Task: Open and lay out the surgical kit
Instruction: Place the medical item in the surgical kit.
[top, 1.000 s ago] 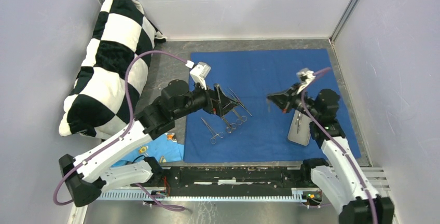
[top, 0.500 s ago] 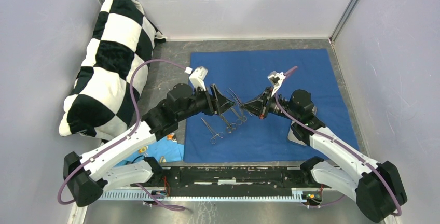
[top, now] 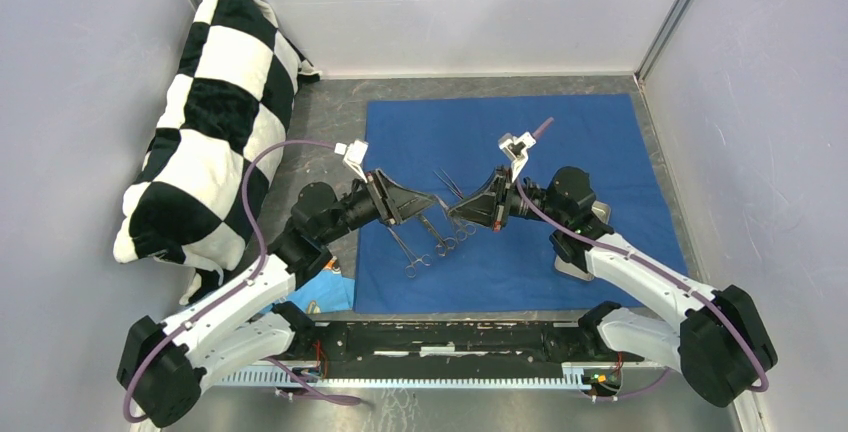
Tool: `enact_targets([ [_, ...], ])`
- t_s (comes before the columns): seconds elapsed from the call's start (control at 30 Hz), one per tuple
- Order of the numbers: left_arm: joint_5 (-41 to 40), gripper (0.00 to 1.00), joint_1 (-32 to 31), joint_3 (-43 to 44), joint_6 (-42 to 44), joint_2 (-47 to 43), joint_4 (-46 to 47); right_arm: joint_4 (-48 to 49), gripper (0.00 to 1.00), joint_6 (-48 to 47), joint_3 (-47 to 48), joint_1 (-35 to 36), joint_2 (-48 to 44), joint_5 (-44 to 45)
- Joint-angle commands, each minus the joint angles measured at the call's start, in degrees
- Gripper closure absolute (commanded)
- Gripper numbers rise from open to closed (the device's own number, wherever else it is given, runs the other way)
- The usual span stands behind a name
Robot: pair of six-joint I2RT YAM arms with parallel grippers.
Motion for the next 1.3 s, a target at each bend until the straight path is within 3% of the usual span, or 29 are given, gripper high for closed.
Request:
enact_targets([
  [0.0,10.7,0.51,2.0,-3.6,-10.9,2.7,20.4,4.5,1.00,1.4,1.8,1.1,0.3,-1.8],
  [0.27,13.0,0.57,2.0,-3.7,-10.0,4.2,19.7,7.3,1.00,3.0,1.0,2.1,1.6,-0.6],
  [0.57,12.8,0.95,2.0,-1.5,-6.9,5.2,13.3,7.6,1.00,3.5,2.1,3.2,2.9,0.3],
  [0.6,12.4,0.95,1.9,-1.1,-5.9,5.0,12.0,7.6,1.00,3.5,2.2,3.3,2.8,0.4],
  [0.63,12.1,0.86,1.9,-0.7,-5.1,4.6,10.8,7.6,1.00,3.5,2.2,3.4,2.8,0.5],
  [0.77,11.1,0.67,2.0,-0.6,-3.7,3.4,9.1,7.5,1.00,3.4,2.4,3.7,2.9,0.4],
  [0.87,10.7,0.62,2.0,-0.4,-3.2,3.1,8.1,7.5,1.00,3.4,2.4,4.0,2.9,0.4],
  [1.2,11.1,0.96,2.0,0.3,-2.3,3.9,7.5,4.2,0.99,2.7,2.8,4.7,3.7,3.6],
  [1.27,8.9,0.98,2.0,1.0,-0.9,3.1,4.0,-3.3,0.85,-0.5,3.8,4.8,3.2,8.3],
])
